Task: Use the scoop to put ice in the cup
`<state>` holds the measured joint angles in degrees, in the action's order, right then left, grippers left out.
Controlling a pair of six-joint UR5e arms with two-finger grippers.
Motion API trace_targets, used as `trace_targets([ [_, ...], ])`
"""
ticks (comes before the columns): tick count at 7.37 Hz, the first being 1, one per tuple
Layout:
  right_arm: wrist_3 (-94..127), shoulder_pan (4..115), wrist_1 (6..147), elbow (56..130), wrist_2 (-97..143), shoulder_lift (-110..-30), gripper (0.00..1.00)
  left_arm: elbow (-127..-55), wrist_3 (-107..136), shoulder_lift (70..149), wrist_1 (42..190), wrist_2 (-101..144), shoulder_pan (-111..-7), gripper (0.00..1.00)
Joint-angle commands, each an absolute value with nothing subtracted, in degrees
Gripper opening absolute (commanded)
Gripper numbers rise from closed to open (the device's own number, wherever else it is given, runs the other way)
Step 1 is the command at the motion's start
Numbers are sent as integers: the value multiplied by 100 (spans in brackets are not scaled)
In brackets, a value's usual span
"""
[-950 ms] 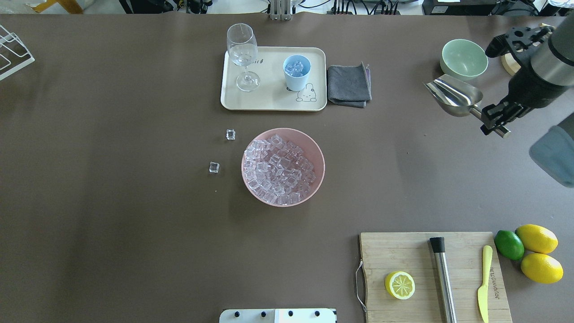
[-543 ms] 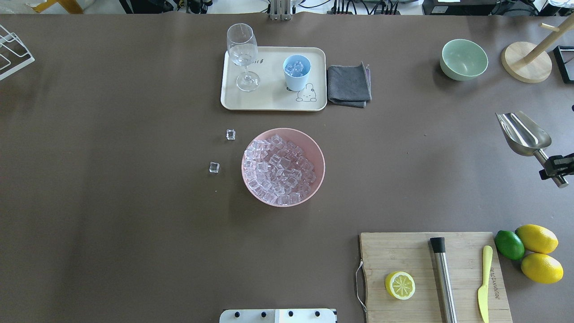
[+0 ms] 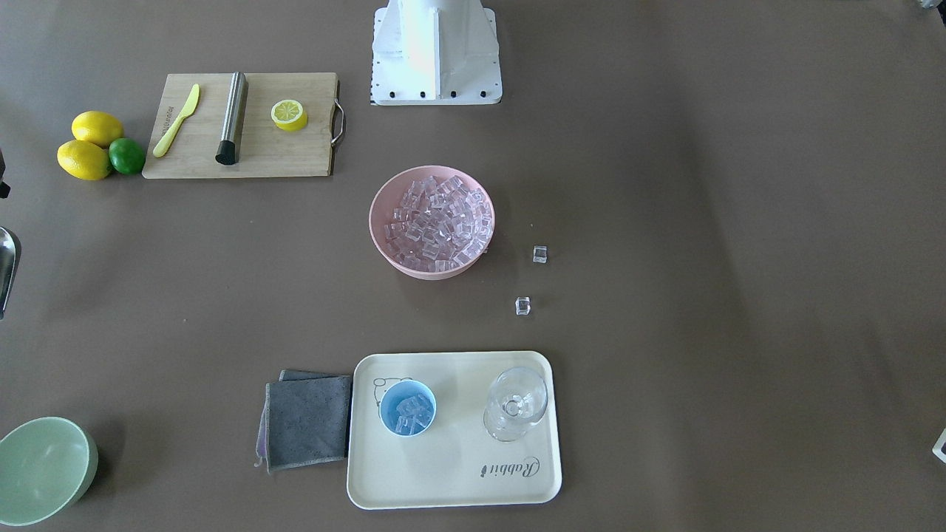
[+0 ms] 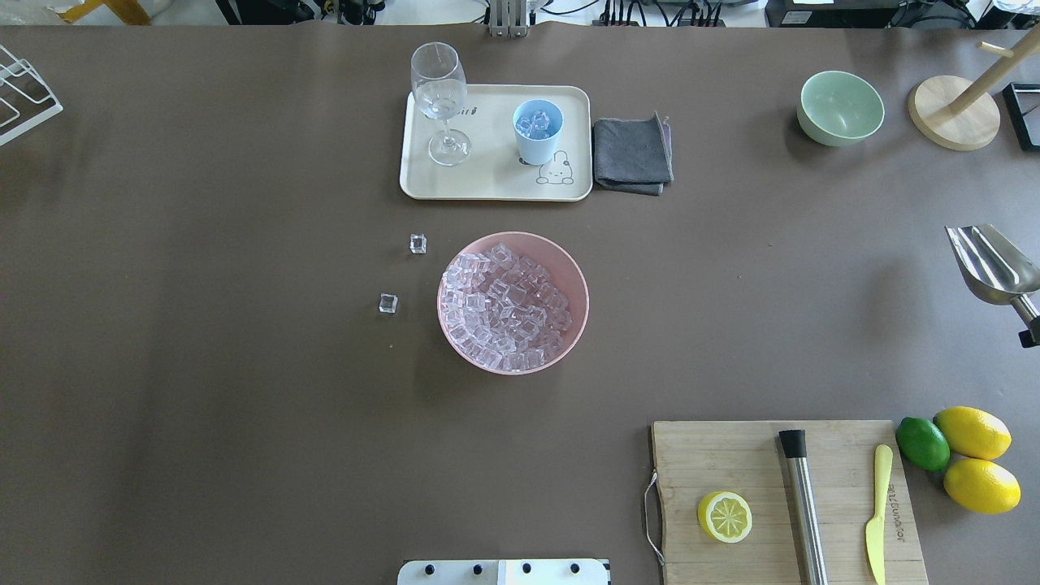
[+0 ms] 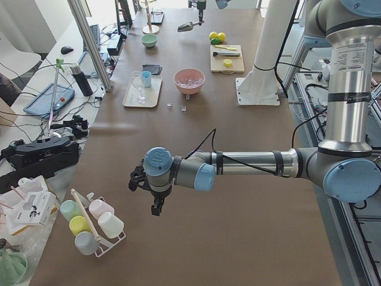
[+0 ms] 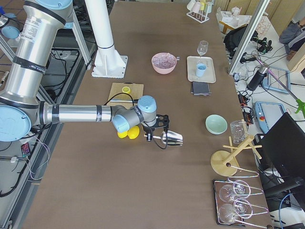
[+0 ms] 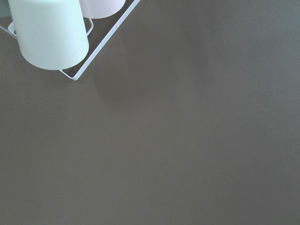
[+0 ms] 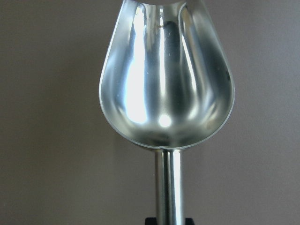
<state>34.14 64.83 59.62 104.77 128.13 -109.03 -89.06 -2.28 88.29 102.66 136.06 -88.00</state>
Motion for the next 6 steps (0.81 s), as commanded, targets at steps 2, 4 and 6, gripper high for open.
trace_targets([
  [2,3393,6530,5133,9774,12779,-11004,0,-8877,-229,8859,10266,13605,-8798,99],
  [4,3392,6530,5133,9747,12771,-11004,80,-8877,-229,8859,10266,13605,-8798,99],
  [6,3419,6539,5142,9738,12770,-11004,99,-8877,-229,8868,10266,13605,-8798,99],
])
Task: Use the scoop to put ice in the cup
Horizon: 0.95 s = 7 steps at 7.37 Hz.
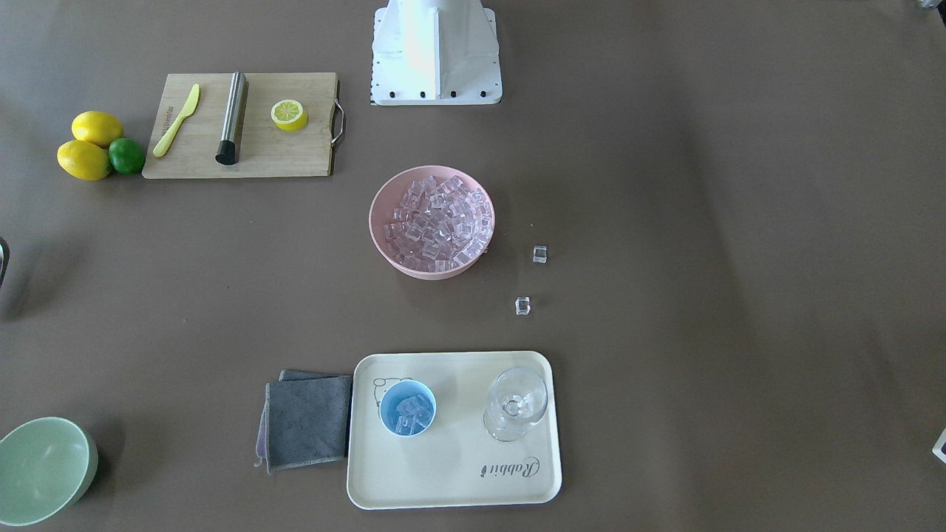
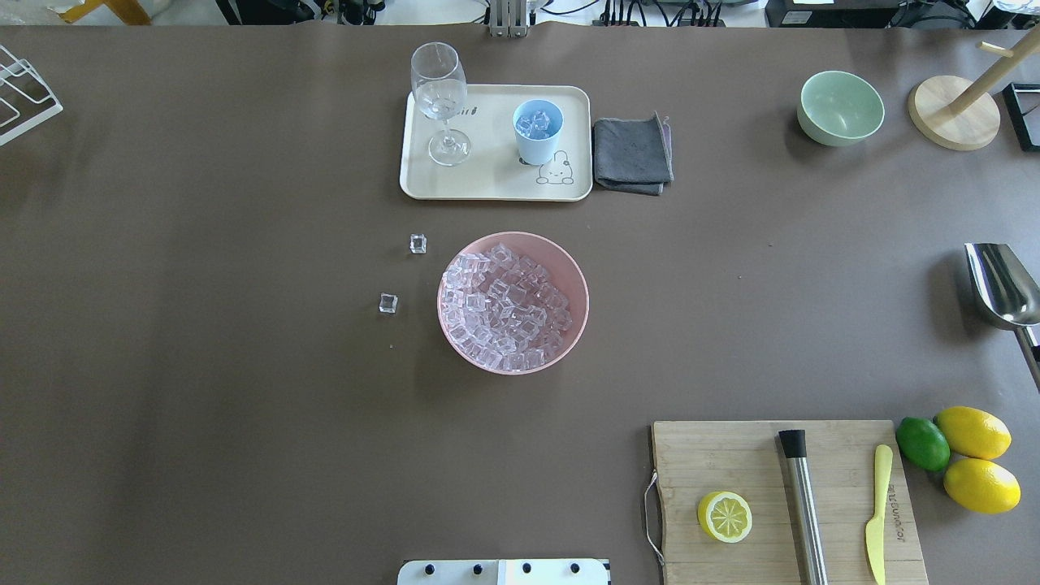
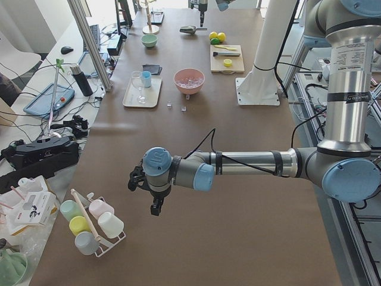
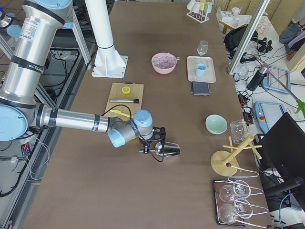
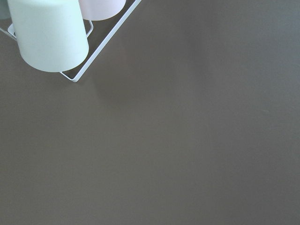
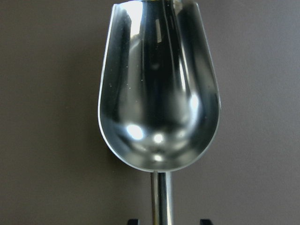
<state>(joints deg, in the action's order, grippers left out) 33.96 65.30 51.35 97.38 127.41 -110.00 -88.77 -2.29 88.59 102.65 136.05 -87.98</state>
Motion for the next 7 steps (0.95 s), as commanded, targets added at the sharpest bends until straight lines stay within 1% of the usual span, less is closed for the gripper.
trace_targets([
  [1,3445,6548,5211,9686,12788,-10952,100,-8877,-229,8868,10266,13605,-8798,99],
  [2,3445,6574,5255,9746,12945,-10969,100,-8877,-229,8859,10266,13605,-8798,99],
  [4,3193,7090,5588,10001,13454,-10960,100,-8877,-229,8868,10266,13605,-8798,99],
  [6,2377,7871,5817,10089,13815,-10951,100,-8877,-229,8868,10266,13605,-8789,99],
  [7,1564,8180,6001,10125,13825,-10960,100,-8877,-229,8877,10266,13605,-8798,99],
])
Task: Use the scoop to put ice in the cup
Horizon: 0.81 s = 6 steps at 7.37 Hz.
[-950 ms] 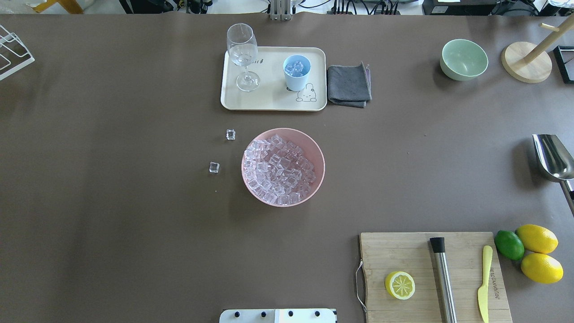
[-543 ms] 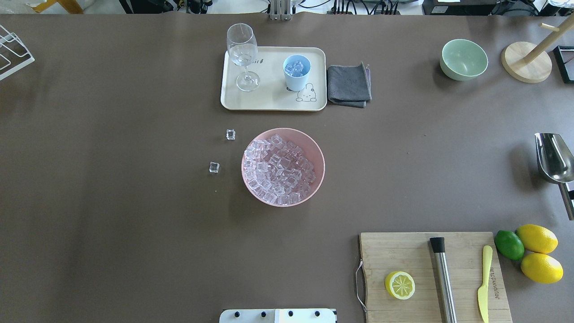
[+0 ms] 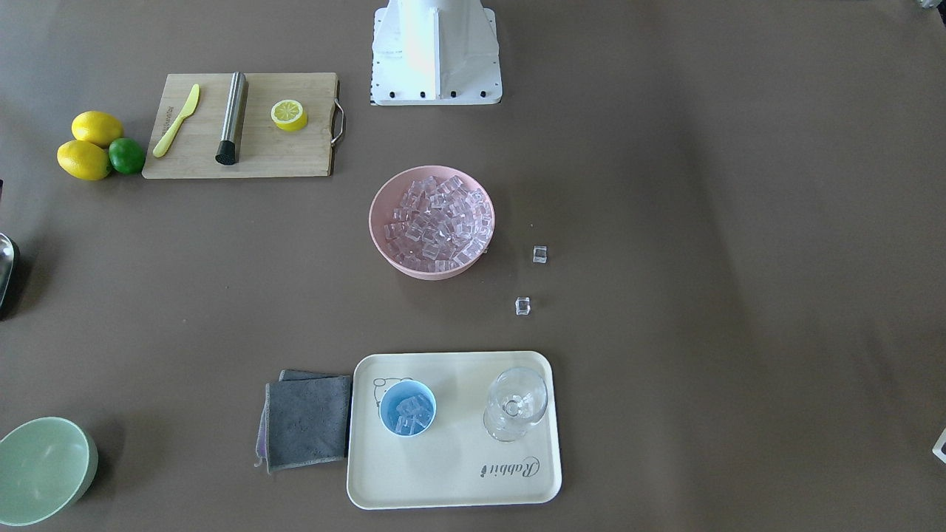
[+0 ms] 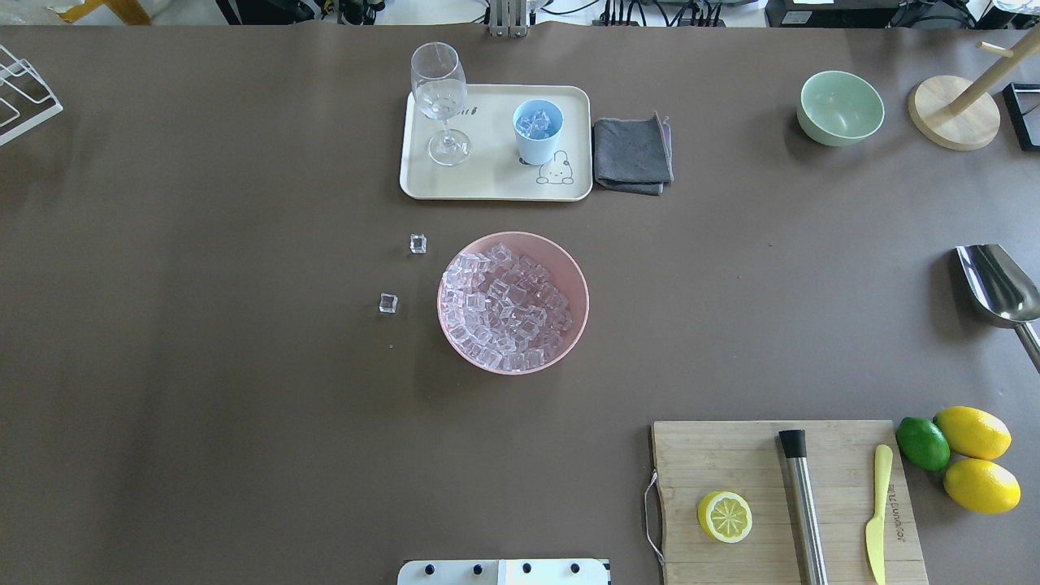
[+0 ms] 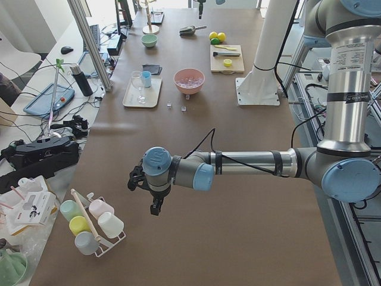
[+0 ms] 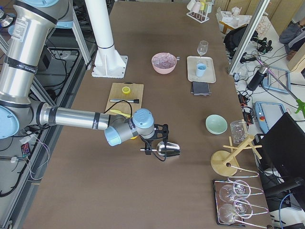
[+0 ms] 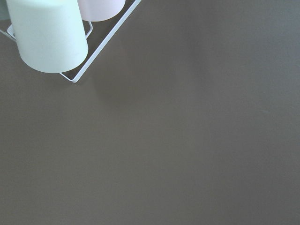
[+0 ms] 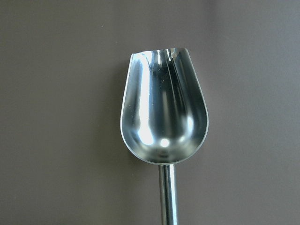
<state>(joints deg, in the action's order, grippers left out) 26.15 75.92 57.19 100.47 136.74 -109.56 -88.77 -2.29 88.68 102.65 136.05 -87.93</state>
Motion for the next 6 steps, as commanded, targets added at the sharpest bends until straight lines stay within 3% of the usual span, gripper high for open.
trace_targets([
  [1,1051,8374,6586,10386,13747,-10977,100,-8877,-229,8877,10266,13605,-8789,99],
  [4,-1156,9313,9421,10810,13544,-10584,100,-8825,-229,8921,10266,13605,-8780,99],
  [6,-1493,9456,9791,10864,13150,-10476,100,-8798,-229,8938,10266,13579,-8745,99],
])
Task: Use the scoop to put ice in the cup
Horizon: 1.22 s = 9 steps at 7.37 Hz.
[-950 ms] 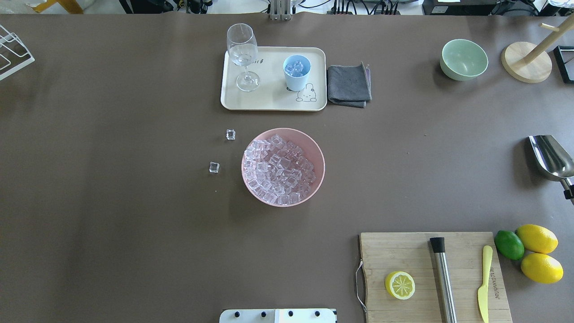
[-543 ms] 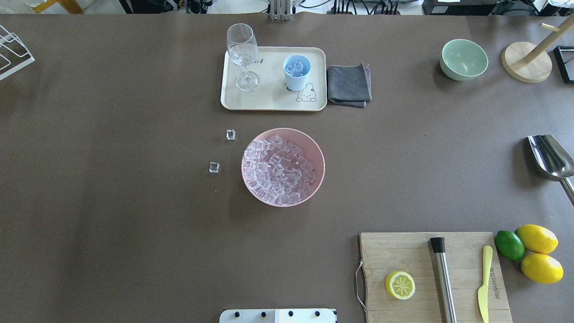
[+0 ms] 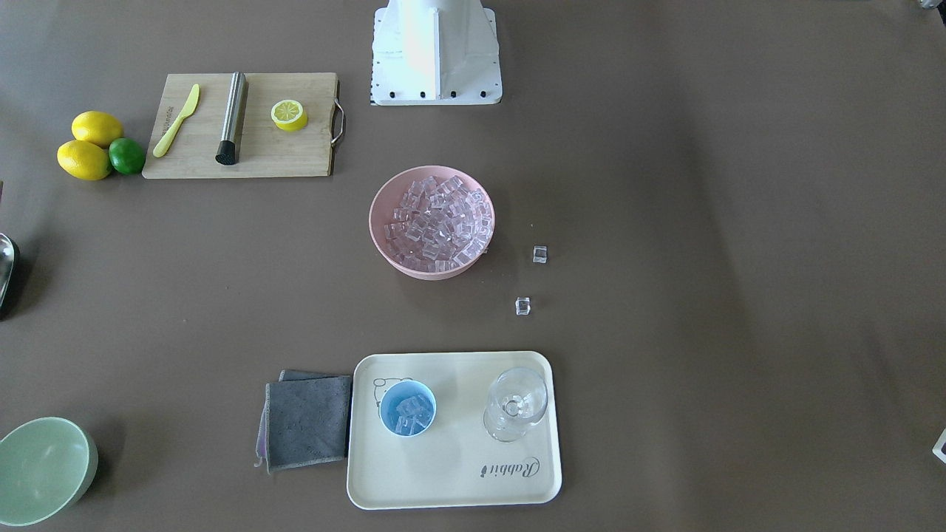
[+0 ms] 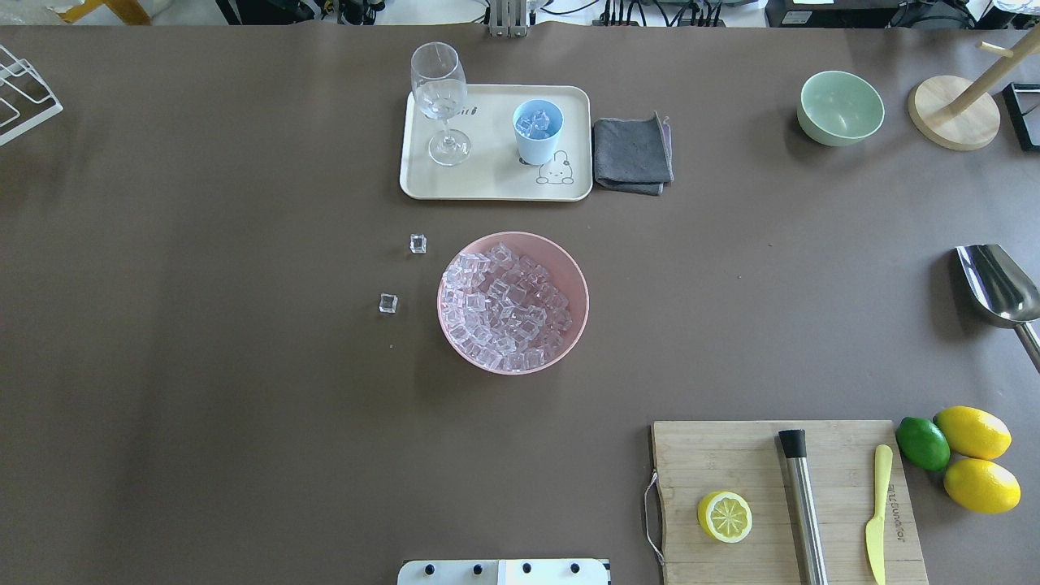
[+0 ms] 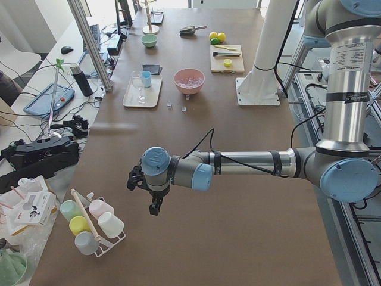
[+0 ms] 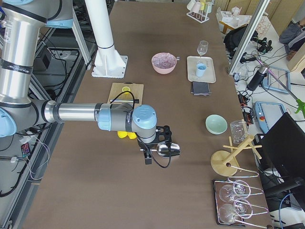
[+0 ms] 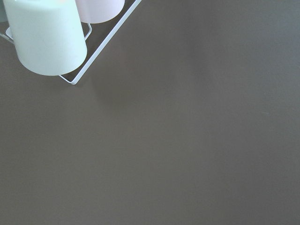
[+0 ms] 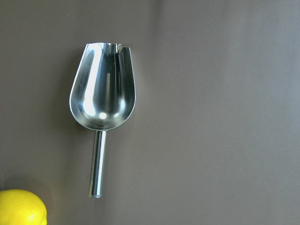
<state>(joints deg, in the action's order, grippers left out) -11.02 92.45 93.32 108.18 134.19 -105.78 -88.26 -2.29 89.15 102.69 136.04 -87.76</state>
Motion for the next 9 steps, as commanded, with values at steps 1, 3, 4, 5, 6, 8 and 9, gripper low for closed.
trace_targets([
  [1,-1755,9466,9791,10837,13140,-10477,100,-8798,-229,8956,10274,13475,-8736,99],
  [3,-1898,9544,9782,10837,13148,-10468,100,-8798,-229,8956,10274,13456,-8736,99],
  [4,-1898,9536,9791,10802,13148,-10468,100,-8798,-229,8965,10274,13456,-8736,99],
  [5,-1898,9536,9800,10784,13201,-10476,100,-8798,-229,8956,10274,13456,-8736,99],
  [6,-1811,9588,9809,10793,13279,-10494,100,-8798,-229,8956,10274,13456,-8736,99],
  [8,-1723,9668,9817,10574,13263,-10477,100,-8798,-229,8956,10274,13447,-8745,99],
  [9,-1531,9703,9817,10582,13254,-10485,100,-8798,-229,8956,10266,13447,-8736,99],
])
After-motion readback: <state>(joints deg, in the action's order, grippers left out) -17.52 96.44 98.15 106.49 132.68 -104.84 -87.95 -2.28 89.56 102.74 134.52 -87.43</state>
